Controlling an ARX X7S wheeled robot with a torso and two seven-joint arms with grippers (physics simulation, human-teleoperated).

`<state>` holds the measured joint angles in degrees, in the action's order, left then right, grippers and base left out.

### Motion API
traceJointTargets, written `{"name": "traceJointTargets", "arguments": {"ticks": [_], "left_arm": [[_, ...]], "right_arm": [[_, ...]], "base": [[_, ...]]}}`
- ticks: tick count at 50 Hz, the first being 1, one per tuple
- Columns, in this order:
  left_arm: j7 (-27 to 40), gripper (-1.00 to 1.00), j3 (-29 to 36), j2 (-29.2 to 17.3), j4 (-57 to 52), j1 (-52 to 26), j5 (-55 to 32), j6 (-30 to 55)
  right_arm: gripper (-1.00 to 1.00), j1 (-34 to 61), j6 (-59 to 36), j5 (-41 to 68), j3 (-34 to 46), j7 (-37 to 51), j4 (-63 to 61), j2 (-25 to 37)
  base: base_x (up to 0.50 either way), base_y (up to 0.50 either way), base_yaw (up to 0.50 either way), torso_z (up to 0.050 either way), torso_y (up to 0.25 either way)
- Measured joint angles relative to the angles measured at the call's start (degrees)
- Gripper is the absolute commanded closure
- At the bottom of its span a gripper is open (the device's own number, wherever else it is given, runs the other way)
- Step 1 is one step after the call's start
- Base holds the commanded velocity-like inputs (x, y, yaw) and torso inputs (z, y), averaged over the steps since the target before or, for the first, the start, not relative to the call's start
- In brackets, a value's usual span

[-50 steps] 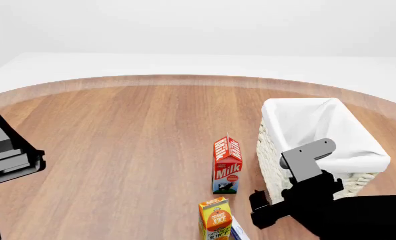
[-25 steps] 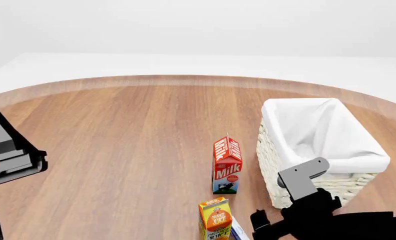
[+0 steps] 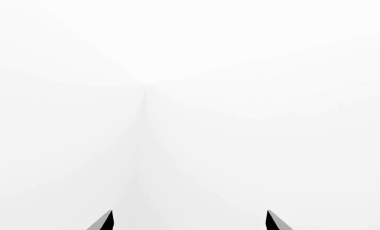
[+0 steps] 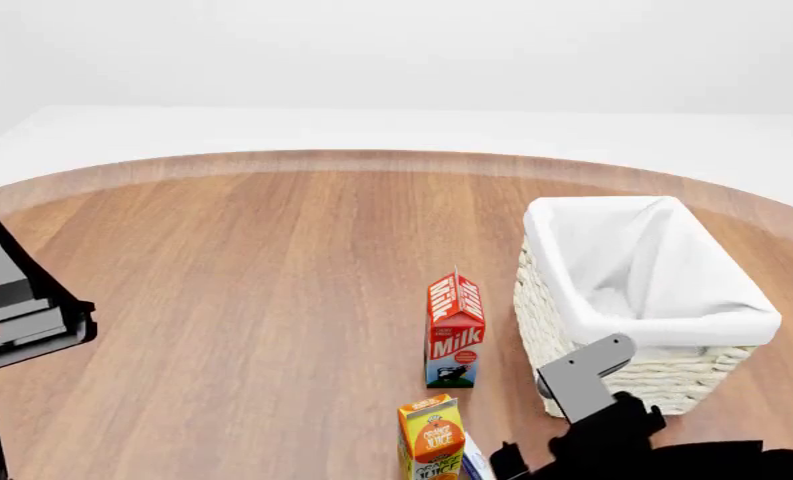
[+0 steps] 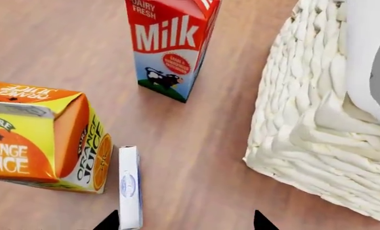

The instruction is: Pick up the cream cheese box and the butter, and put them in the basket.

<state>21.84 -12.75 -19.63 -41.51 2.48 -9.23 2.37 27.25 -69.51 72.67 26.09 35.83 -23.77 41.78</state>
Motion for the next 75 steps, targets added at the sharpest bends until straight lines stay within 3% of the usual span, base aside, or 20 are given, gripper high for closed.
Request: {"name": "traceJointTargets", "arguments": {"ticks": [75], "left_arm": [[1.2,-1.0,1.2,-0.9,1.3,0.4,0.1,-0.9]], "right_arm": [[-1.0,0.0,8.8,-15.5,13.5,-10.9,8.1,-4.5]], "base": [[0.0,0.0,0.0,0.0,0.0]]}}
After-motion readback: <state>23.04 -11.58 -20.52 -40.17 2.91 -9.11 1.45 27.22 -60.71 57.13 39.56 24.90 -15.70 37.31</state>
